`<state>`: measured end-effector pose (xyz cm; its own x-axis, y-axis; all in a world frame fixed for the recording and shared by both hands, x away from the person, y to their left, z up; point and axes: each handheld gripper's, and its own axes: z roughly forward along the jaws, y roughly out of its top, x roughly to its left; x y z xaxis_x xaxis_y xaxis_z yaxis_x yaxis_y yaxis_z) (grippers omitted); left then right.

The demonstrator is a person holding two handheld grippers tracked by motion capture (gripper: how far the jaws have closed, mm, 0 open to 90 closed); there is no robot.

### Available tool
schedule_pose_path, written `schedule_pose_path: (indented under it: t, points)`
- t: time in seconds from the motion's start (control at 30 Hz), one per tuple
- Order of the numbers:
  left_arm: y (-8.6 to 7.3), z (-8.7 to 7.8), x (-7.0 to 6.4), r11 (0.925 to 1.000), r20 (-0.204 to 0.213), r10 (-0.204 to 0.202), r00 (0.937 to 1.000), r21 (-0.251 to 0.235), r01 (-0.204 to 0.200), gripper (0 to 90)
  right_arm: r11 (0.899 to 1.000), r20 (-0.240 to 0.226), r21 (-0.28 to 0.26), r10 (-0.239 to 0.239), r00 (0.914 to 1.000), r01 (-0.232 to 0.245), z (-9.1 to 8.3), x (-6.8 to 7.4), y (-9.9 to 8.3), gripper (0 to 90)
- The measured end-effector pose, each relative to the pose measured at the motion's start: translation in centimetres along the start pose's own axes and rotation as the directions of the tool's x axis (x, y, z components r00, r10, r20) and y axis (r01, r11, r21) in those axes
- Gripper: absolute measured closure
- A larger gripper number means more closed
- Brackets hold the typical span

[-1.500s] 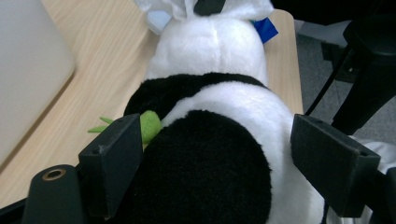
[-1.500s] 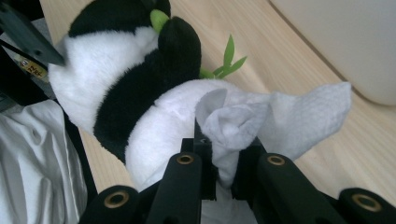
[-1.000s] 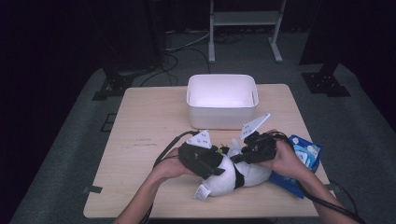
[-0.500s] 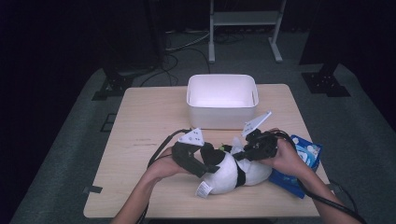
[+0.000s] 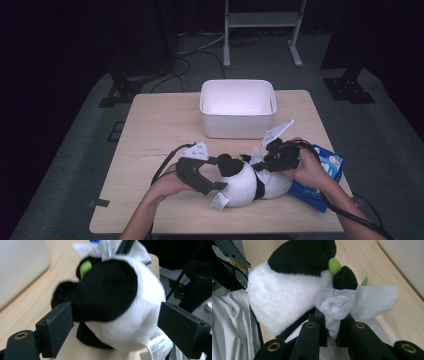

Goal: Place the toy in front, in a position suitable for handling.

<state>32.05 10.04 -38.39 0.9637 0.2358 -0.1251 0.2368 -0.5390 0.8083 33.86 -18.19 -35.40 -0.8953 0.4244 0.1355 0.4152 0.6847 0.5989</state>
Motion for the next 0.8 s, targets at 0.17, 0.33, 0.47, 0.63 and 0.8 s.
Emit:
schedule_pose_path:
  t: [0.17, 0.33, 0.47, 0.63, 0.8]
  points:
    - [-0.8, 0.7, 0.3, 0.9996, 0.027, -0.023, 0.9994, 0.02, 0.022, 9.7, 1.0, 0.0, -0.005, 0.006, 1.0, -0.006, 0.0, -0.1, -0.2, 82.4]
    - [-1.8, 1.8, 0.6, 0.9979, 0.065, -0.051, 0.9966, 0.043, 0.048, 9.9, 1.0, -0.003, -0.007, 0.0, 1.0, 0.0, 0.0, -0.1, -0.4, 82.4]
    - [-2.0, 2.5, 0.6, 0.9973, 0.098, -0.069, 0.9928, 0.033, 0.066, 9.9, 1.0, -0.007, -0.007, 0.008, 0.9999, -0.008, 0.0, -0.1, -0.5, 82.4]
    - [-2.1, 3.2, 0.2, 0.9974, 0.14, -0.064, 0.9881, 0.04, 0.059, 8.7, 1.0, -0.003, -0.013, -0.002, 1.0, 0.002, 0.0, -0.1, -0.6, 82.5]
    - [-2.1, 4.0, -0.1, 0.9977, 0.127, -0.054, 0.9904, 0.048, 0.049, 5.0, 1.0, 0.001, -0.011, -0.004, 1.0, 0.004, 0.1, -0.1, -0.6, 82.5]
